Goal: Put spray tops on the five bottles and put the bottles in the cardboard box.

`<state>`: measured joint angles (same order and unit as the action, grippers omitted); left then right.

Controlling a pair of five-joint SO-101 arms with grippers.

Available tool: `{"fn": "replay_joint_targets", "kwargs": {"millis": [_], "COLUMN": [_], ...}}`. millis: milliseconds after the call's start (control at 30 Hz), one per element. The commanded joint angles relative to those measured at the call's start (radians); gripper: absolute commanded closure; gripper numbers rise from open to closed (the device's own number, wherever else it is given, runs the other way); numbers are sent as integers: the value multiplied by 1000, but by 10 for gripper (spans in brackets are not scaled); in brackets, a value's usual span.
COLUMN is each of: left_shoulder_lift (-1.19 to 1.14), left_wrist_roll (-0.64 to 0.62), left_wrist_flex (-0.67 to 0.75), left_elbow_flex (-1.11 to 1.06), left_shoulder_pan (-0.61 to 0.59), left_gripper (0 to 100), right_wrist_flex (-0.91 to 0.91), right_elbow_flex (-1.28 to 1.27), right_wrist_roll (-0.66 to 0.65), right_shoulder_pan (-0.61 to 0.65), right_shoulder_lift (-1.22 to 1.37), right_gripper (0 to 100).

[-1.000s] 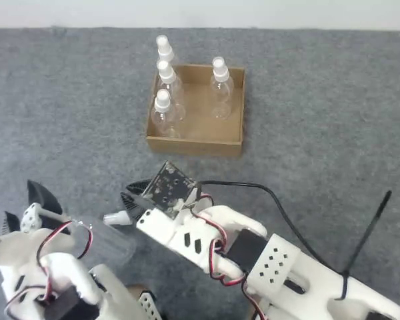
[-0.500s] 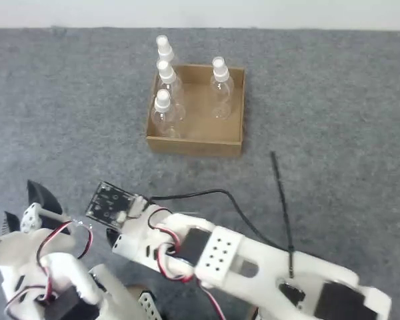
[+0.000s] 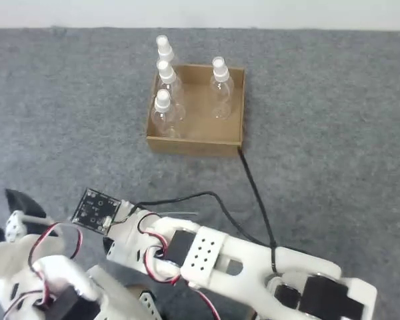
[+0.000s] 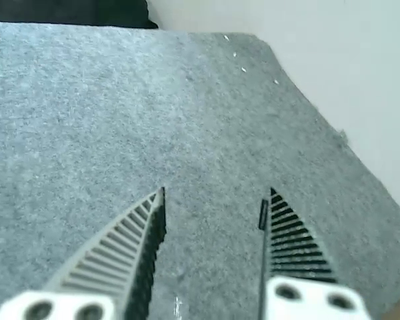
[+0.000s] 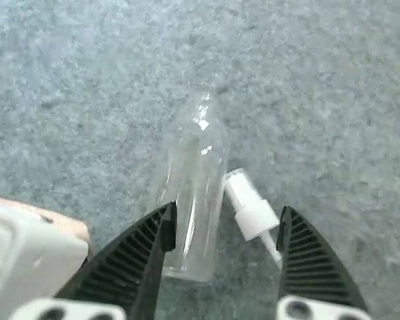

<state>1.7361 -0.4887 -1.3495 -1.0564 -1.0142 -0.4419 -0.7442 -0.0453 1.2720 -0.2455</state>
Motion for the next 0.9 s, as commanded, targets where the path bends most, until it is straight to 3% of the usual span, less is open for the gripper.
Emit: {"fn": "replay_joint_targets", "kwargs": {"millis": [0,500,867], "left_shoulder_lift": [-5,-5,-5], "left_wrist_roll": [-20,-20,-20], "left_wrist_flex": [43,157,155], "left_elbow_flex": [30,2,1], "left_shoulder_pan": [-15,-15,-15], "left_gripper": [783,786,786], "right_wrist_flex": [31,31,22], "right_elbow_flex": [77,218,324], "right_wrist_roll": [-12,-12,-14], "right_shoulder_pan": [35,31,-62], "right_shoulder_lift": [28,260,430], "right_gripper": [783,783,783]}}
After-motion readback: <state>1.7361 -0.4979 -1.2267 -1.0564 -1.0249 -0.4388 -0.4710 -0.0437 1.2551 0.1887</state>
